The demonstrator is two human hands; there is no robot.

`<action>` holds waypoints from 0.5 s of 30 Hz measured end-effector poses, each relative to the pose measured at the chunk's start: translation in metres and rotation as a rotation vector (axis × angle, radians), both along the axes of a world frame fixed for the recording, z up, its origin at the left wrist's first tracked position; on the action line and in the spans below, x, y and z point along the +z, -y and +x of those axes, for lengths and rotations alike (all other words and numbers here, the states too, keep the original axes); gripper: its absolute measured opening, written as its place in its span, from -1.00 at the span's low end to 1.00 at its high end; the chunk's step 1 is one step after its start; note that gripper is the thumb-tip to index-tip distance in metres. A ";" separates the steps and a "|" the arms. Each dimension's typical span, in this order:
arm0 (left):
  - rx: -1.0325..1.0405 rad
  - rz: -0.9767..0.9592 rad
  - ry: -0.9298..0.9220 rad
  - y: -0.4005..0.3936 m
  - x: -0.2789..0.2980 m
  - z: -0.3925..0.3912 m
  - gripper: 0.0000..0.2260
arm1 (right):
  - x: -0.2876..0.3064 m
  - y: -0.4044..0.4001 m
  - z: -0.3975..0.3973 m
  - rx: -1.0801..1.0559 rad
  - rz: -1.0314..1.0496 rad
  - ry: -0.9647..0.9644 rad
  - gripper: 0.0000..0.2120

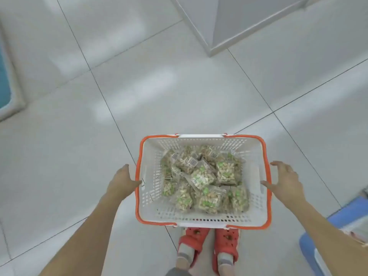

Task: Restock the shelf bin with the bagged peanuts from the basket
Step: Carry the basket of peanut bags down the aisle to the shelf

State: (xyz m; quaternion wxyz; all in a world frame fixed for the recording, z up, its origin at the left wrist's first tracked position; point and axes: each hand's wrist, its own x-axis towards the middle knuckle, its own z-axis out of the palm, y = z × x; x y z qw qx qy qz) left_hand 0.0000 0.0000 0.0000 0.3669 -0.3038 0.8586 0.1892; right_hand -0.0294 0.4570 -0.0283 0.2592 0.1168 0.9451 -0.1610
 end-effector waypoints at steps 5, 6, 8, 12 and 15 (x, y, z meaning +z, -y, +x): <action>0.333 0.087 0.012 -0.004 -0.072 0.004 -0.31 | -0.064 -0.016 0.013 -0.405 -0.151 0.064 -0.19; 0.369 0.101 0.001 -0.006 -0.082 0.007 -0.39 | -0.074 -0.019 0.019 -0.443 -0.186 0.088 -0.19; 0.441 0.113 -0.062 -0.005 -0.098 0.009 -0.53 | -0.088 -0.019 0.023 -0.479 -0.238 0.131 -0.30; 0.540 0.209 -0.065 0.002 -0.119 0.006 -0.73 | -0.109 -0.015 0.018 -0.528 -0.384 0.148 -0.63; 0.560 0.267 -0.049 0.009 -0.127 0.009 -0.79 | -0.112 -0.015 0.013 -0.639 -0.542 0.132 -0.69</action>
